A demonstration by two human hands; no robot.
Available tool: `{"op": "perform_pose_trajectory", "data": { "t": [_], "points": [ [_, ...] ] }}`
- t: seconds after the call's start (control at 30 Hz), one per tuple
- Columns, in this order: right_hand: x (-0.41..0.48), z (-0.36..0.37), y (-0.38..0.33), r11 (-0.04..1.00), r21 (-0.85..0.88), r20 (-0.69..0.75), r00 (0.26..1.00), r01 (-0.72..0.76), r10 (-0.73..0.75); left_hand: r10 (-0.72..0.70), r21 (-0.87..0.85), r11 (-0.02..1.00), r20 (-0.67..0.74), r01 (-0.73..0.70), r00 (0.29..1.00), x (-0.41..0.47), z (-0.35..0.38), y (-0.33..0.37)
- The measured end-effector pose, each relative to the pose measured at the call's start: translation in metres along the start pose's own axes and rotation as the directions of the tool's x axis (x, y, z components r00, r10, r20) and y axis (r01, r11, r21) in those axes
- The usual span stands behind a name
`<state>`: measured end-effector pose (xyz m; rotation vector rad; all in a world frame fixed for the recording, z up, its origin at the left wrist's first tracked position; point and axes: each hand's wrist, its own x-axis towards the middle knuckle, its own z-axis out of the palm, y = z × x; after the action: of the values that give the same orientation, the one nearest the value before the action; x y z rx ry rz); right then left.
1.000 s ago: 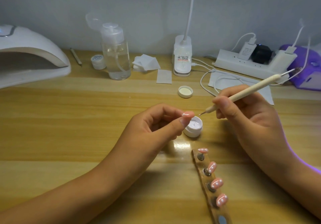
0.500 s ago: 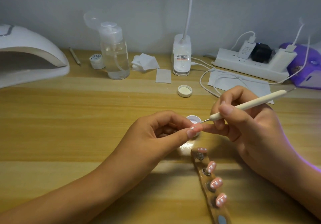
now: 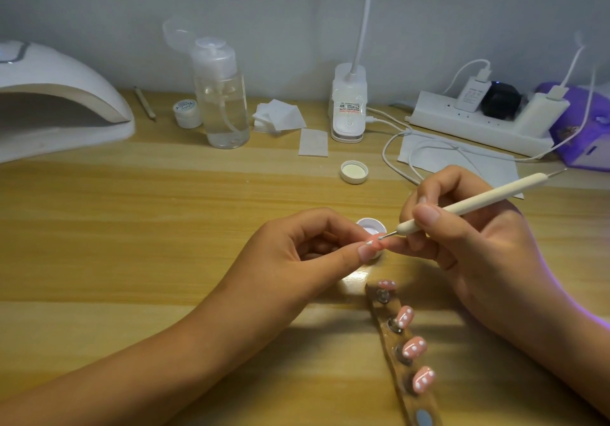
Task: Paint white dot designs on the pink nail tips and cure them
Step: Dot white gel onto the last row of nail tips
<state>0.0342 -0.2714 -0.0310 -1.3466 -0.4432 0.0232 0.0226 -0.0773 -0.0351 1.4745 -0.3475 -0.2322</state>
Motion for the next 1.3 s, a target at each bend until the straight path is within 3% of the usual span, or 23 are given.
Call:
{"op": "perform_pose_trajectory", "data": {
  "t": [1.3],
  "points": [
    [0.0003,-0.0018,0.0022,1.0,0.001,-0.001,1.0,-0.016,0.016,0.001,0.012,1.0,-0.001,-0.001,1.0,0.0004,0.0001,-0.0008]
  ]
}}
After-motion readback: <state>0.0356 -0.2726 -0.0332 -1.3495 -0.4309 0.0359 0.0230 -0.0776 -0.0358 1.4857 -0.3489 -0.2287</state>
